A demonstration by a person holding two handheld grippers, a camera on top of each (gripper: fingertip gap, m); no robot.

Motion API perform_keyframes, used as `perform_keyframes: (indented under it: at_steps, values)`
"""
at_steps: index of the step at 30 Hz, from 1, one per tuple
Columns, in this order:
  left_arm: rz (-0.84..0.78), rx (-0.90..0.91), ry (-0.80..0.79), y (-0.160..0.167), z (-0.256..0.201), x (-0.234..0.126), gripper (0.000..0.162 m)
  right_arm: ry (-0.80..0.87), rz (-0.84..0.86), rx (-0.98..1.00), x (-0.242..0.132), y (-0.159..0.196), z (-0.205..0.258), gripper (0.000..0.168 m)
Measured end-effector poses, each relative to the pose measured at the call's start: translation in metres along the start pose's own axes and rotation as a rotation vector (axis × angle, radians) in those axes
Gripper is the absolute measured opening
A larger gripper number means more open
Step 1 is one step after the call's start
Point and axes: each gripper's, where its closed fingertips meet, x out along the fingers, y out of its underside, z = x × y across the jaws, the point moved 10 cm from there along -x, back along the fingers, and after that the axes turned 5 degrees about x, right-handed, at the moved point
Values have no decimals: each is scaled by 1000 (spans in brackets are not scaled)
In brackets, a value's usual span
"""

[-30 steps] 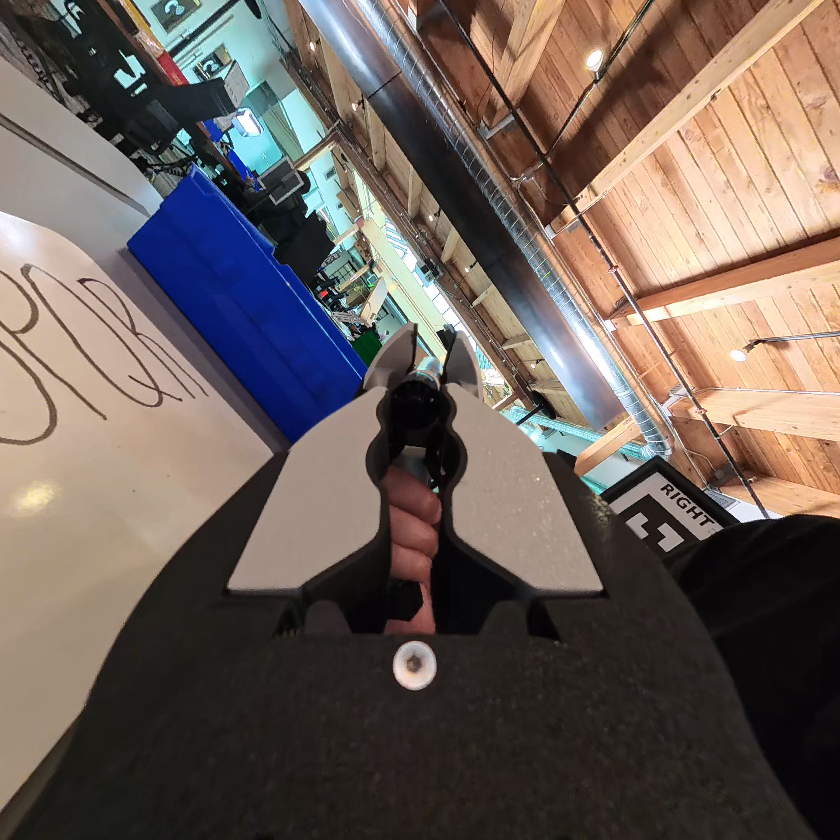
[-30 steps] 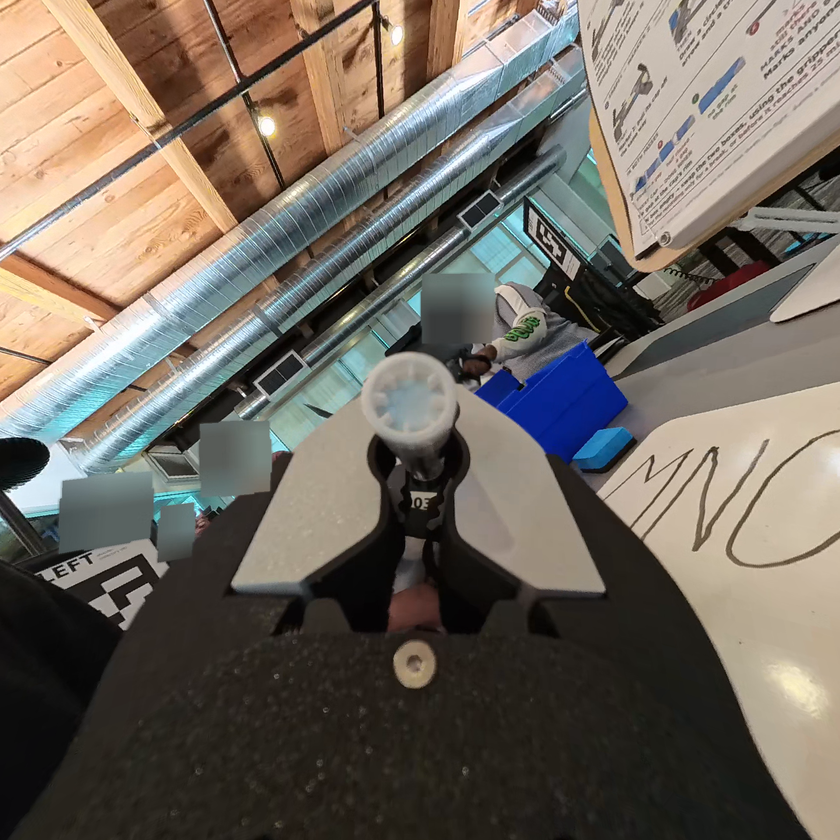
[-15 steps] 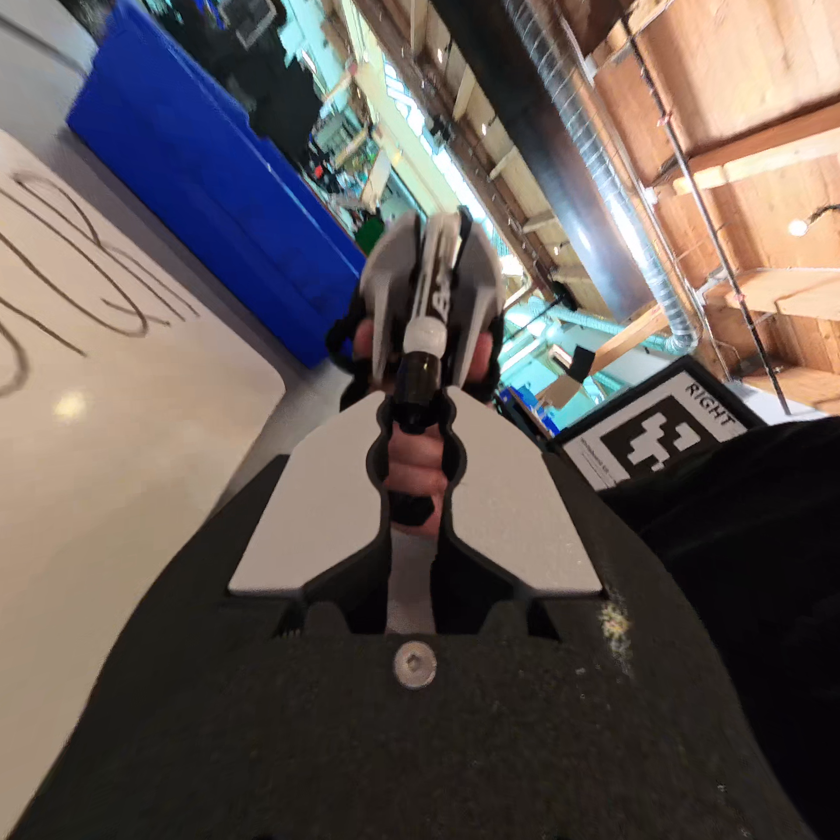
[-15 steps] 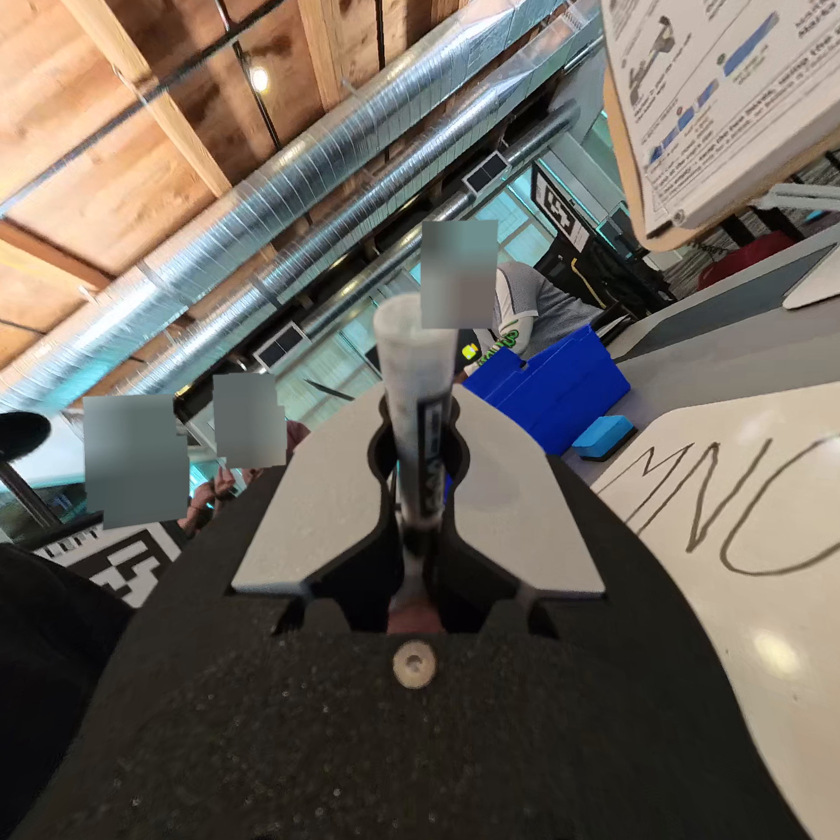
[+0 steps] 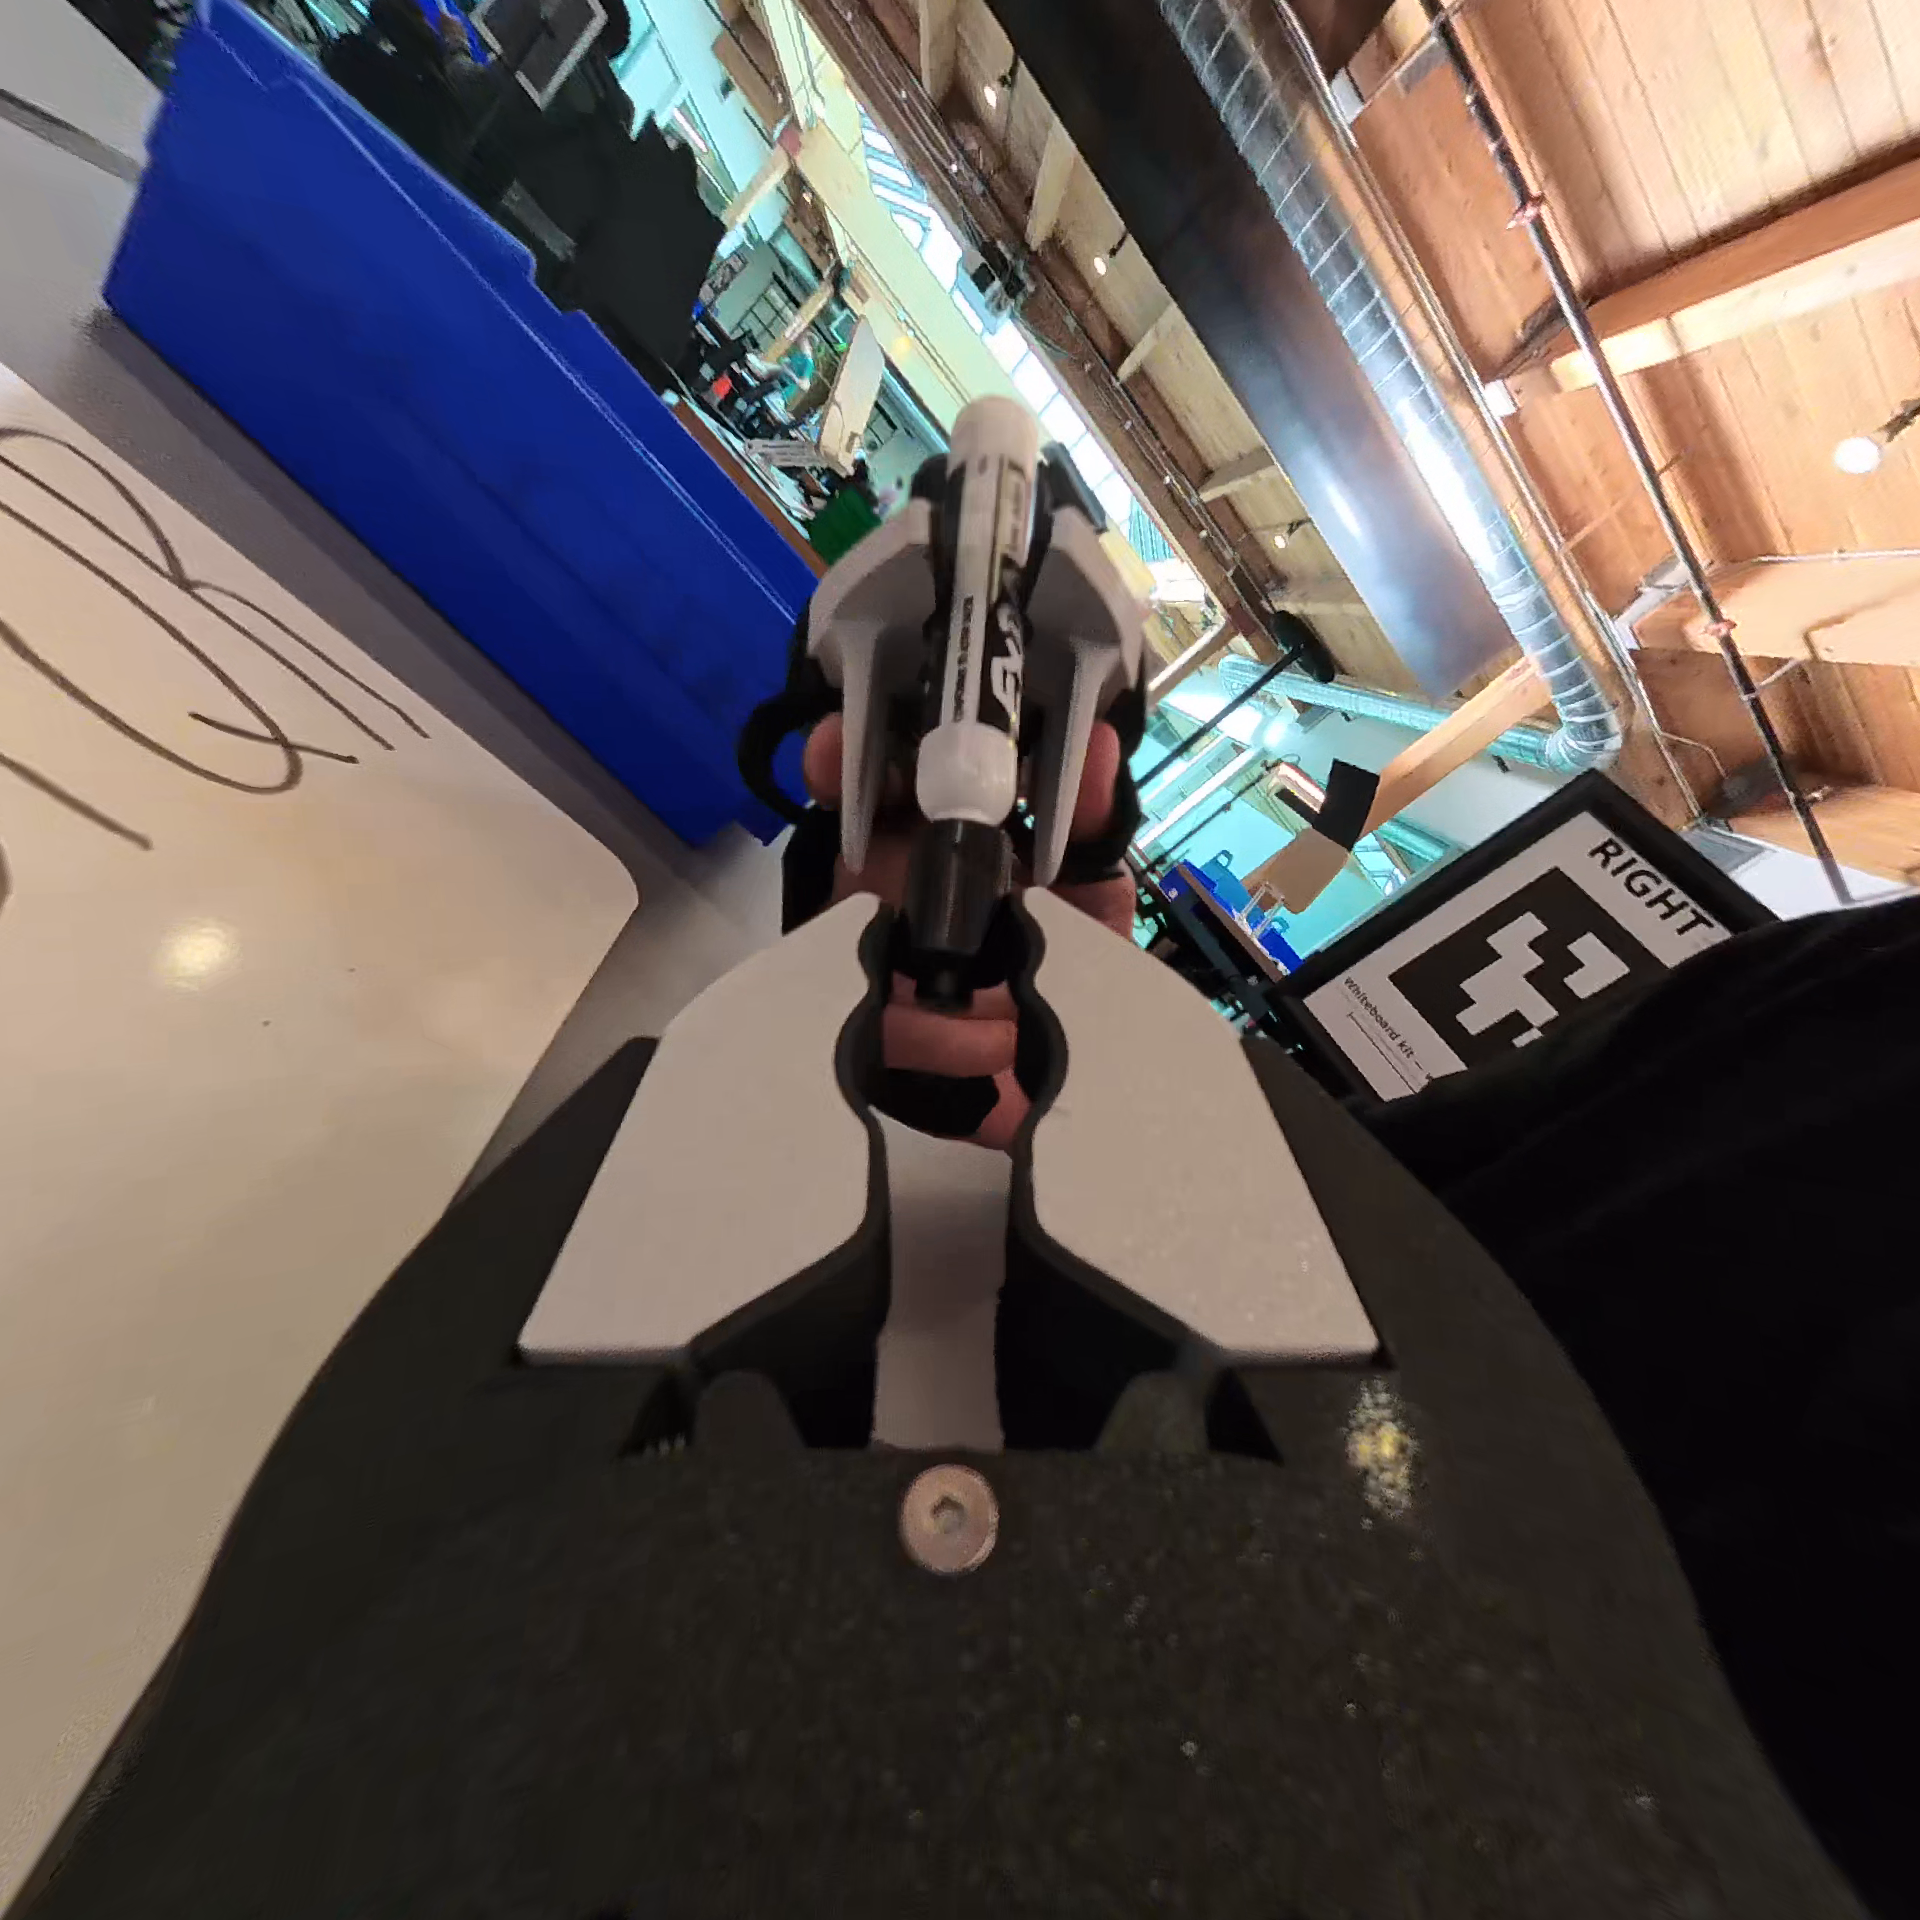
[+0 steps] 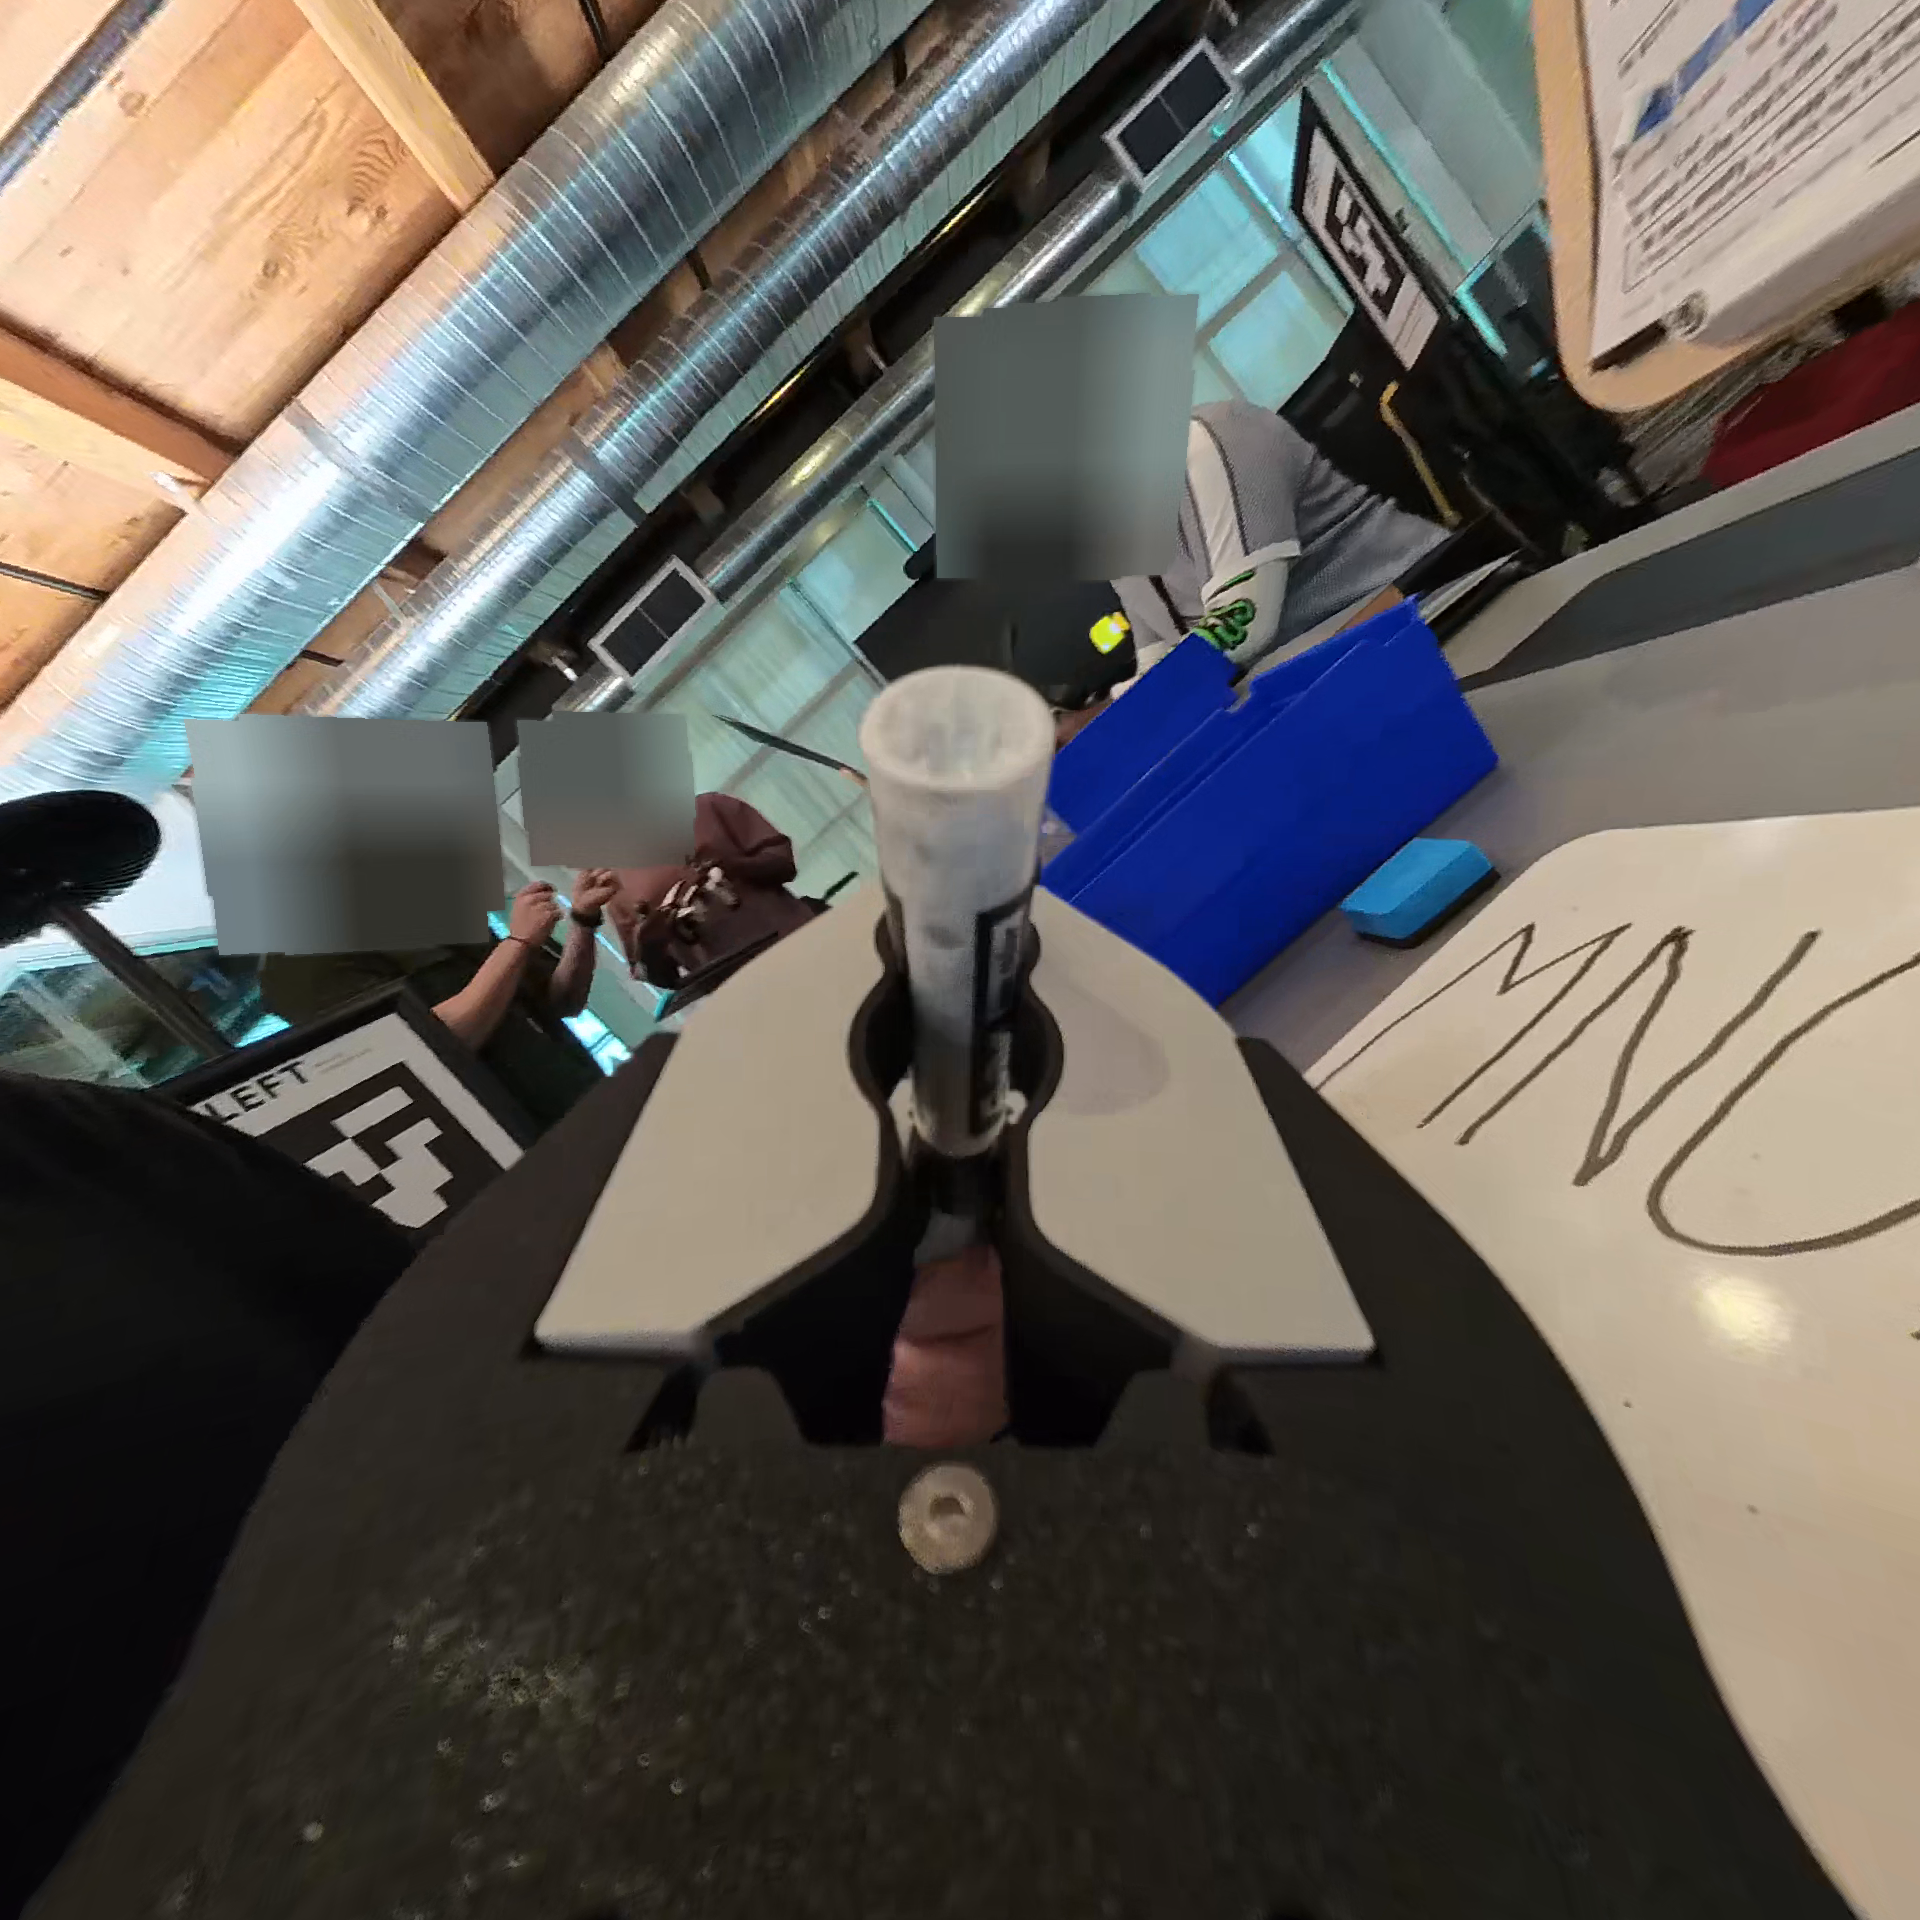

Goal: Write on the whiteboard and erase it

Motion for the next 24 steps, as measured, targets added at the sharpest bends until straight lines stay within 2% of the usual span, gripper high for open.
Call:
perform_keyframes:
  at_steps: [11,14,19,24]
  values:
    - [-46,3,14,-13,0,-15,19,-31,101,42,-2,0,-7,20]
    - [-58,-14,17,-17,3,-21,19,-6,186,11,0,1,-9,22]
    - [23,16,18,-19,2,-26,19,-6,345,-85,1,1,-1,20]
    - [-22,-32,34,-14,3,-23,19,-9,338,-63,0,3,-2,20]
